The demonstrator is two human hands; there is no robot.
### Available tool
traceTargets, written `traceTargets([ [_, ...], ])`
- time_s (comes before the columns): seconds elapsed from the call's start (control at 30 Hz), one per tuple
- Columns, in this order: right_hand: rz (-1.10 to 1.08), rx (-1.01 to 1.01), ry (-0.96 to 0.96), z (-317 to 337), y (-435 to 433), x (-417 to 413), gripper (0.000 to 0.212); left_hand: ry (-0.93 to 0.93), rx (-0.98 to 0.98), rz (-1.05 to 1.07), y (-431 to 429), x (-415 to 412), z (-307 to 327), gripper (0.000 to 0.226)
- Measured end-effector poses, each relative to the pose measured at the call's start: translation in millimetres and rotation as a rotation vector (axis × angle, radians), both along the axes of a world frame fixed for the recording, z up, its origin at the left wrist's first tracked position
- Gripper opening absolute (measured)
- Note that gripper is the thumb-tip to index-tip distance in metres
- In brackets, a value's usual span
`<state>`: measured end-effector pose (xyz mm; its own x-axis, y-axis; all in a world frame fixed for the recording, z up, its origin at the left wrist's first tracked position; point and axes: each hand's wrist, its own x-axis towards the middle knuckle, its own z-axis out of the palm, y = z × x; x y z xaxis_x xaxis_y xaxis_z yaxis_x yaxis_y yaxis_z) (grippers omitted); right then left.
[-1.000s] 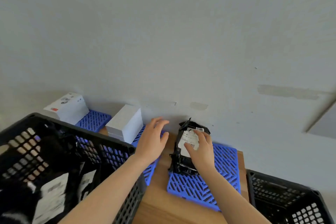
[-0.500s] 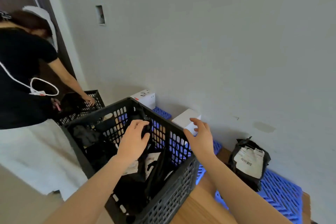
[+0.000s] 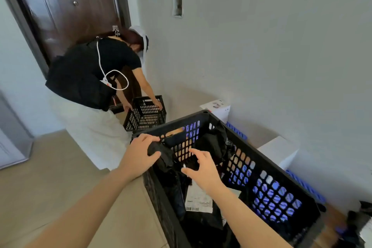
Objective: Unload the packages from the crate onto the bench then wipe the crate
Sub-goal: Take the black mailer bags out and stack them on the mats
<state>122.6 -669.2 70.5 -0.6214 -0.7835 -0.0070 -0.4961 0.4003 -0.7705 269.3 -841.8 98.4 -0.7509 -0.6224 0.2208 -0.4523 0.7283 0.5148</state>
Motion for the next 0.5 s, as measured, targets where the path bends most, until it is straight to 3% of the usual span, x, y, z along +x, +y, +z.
traceTargets([
  [0.3, 0.311, 0.168, -0.048, -25.8, -76.2, 6.1, 0.09, -0.096, -0.019, -0.031, -53.4, -7.7, -24.2, 0.028],
  [0.4, 0.327, 0.169, 0.016, -28.8, -84.2, 6.1, 0.076, -0.09, -0.05, -0.024, -59.0, -13.0, -27.0, 0.026],
  [0.5, 0.211, 0.11, 0.02, -27.5, -88.2, 6.4, 0.05, -0.08, -0.064, -0.015, -58.8, -18.0, -28.6, 0.025],
])
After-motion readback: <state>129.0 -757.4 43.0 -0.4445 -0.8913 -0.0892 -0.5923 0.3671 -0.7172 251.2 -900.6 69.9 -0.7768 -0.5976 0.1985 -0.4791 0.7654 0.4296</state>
